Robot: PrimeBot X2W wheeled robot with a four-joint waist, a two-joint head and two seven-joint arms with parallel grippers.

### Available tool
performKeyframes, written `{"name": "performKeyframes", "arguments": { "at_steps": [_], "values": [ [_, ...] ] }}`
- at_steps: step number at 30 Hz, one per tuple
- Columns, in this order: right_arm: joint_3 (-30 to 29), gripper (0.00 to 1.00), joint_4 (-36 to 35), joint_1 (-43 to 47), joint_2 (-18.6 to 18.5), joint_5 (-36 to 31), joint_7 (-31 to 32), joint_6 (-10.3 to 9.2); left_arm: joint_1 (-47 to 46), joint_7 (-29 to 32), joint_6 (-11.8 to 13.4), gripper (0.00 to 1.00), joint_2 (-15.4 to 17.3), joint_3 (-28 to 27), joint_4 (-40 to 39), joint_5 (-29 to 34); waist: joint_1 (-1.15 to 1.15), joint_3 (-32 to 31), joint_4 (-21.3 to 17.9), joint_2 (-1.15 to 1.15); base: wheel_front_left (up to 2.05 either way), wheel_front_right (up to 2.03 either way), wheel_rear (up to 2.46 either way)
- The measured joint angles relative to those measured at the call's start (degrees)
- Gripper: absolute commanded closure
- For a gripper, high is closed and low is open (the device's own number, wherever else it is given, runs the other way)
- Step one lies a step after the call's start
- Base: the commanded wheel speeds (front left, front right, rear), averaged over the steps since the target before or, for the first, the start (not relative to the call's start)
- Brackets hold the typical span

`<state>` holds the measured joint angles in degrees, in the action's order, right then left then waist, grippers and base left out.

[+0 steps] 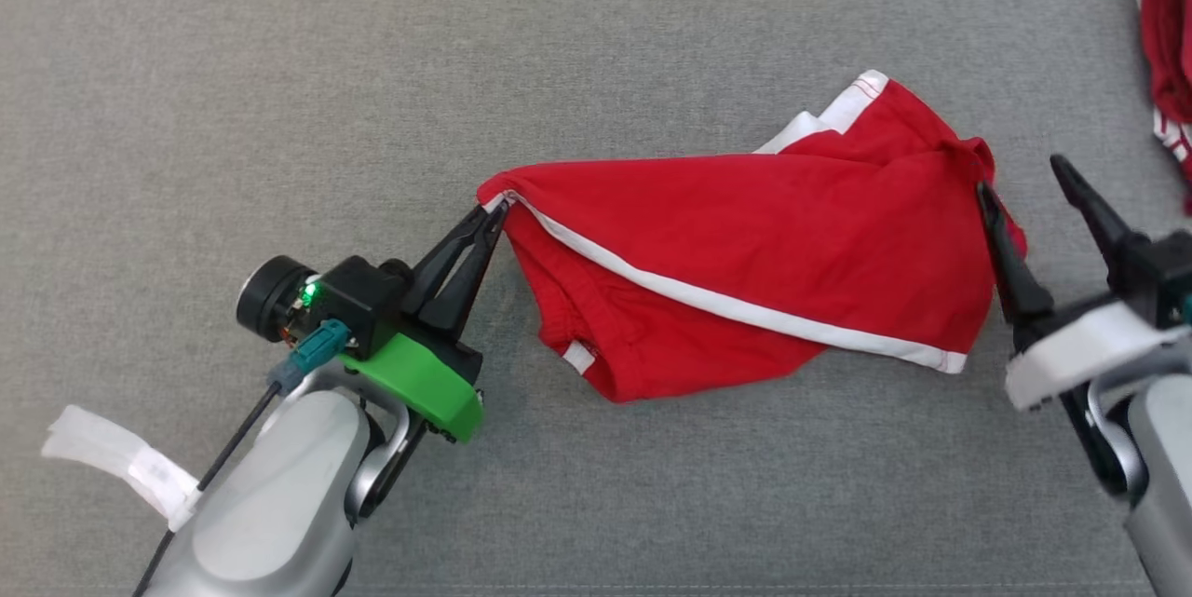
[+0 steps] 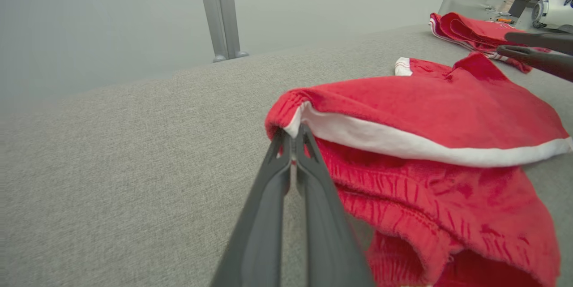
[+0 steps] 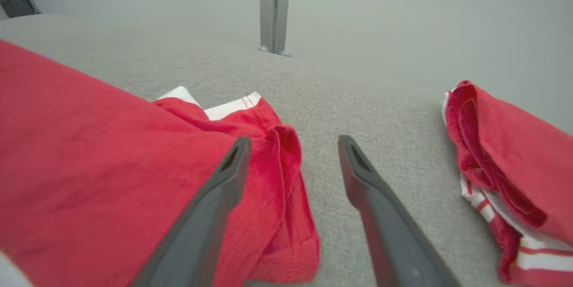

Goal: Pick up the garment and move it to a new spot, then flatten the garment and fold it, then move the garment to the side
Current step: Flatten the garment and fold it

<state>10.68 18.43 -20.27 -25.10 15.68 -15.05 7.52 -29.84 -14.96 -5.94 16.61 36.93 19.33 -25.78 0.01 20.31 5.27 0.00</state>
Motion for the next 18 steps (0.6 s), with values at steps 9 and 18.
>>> {"name": "performKeyframes", "arguments": {
  "at_steps": [9,18],
  "values": [
    [-0.2,0.00,-16.4,21.5,3.4,6.5,0.0,0.00,3.3,0.0,-0.6,1.00,1.1,-4.9,-1.2,2.1,0.00,-1.0,-3.2,0.00,0.00,0.00,0.00],
    [5.7,0.00,-10.0,20.6,3.2,8.9,0.0,-0.01,4.0,0.0,-1.2,1.00,0.8,-5.3,-1.6,3.7,0.00,-1.9,-3.6,0.00,0.00,0.00,0.00]
  ]
}}
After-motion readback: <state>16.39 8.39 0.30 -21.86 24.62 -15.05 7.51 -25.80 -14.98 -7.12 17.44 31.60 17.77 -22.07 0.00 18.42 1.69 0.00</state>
